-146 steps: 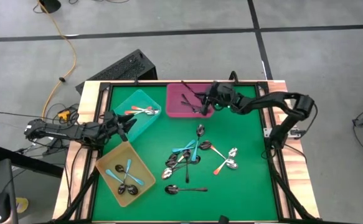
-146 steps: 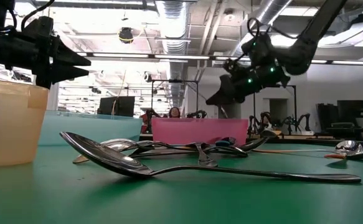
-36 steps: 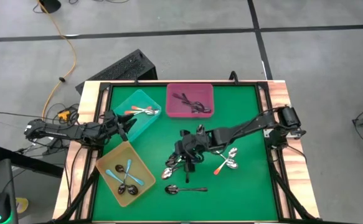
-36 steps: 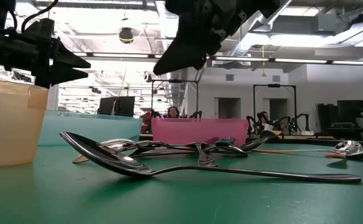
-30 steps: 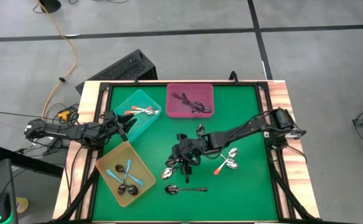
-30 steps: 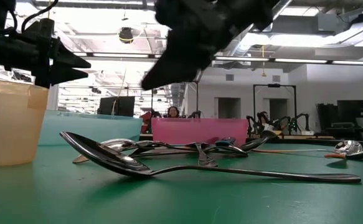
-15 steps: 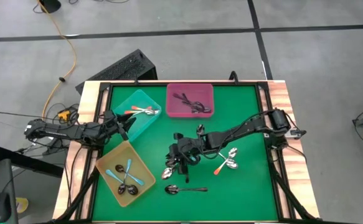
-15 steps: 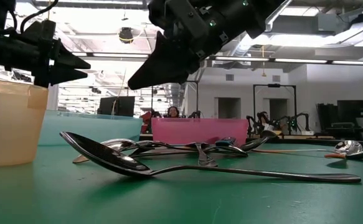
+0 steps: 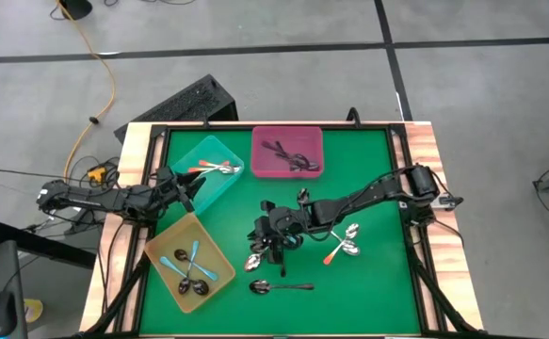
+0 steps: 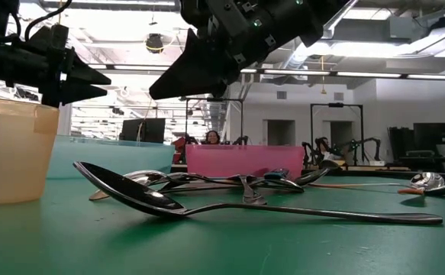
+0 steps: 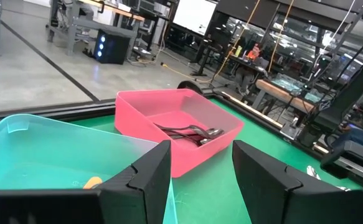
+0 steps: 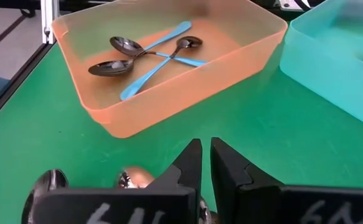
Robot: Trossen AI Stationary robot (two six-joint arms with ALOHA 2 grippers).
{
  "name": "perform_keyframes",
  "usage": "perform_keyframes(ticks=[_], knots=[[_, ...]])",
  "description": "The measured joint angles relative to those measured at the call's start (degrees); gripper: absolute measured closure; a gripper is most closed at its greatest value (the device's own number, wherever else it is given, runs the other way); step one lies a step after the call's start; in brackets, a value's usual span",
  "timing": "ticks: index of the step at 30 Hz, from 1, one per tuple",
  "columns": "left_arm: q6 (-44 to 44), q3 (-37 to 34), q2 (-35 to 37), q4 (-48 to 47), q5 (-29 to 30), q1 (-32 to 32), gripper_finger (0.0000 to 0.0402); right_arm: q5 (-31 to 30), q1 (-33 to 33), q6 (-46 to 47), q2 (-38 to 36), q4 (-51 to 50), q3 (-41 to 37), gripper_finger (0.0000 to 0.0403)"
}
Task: Sort silverware by color (type)
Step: Put the blue spoon into the orange bin
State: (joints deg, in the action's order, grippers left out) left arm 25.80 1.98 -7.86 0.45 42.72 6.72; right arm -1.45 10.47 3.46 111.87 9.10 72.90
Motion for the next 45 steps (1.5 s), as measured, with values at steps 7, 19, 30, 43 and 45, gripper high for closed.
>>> perform_keyframes(ticks=[7, 19, 30, 43, 45], knots=[[0.13, 0.0, 0.0, 0.0, 0.0, 0.0, 0.0243, -0.02, 0.03, 0.05, 0.0, -0.09, 0.0, 0.0358], [0.68, 0.0, 0.0, 0.13, 1.14, -0.04, 0.0243, -0.04, -0.59, 0.84, -0.04, 0.87, 0.0, 0.0358], [-1.09, -0.02, -0.01, 0.55, 3.87, -0.06, 0.0243, -0.38, -4.05, -2.4, -0.07, 0.76, 0.0, 0.0358], [-1.16, -0.02, -0.01, 0.35, 4.17, -0.04, 0.0243, -0.24, -4.21, -2.37, -0.07, 0.79, 0.0, 0.0358], [-1.16, -0.02, -0.02, 0.35, 4.2, -0.04, 0.0243, -0.22, -4.21, -2.36, -0.07, 0.75, 0.0, 0.0358]])
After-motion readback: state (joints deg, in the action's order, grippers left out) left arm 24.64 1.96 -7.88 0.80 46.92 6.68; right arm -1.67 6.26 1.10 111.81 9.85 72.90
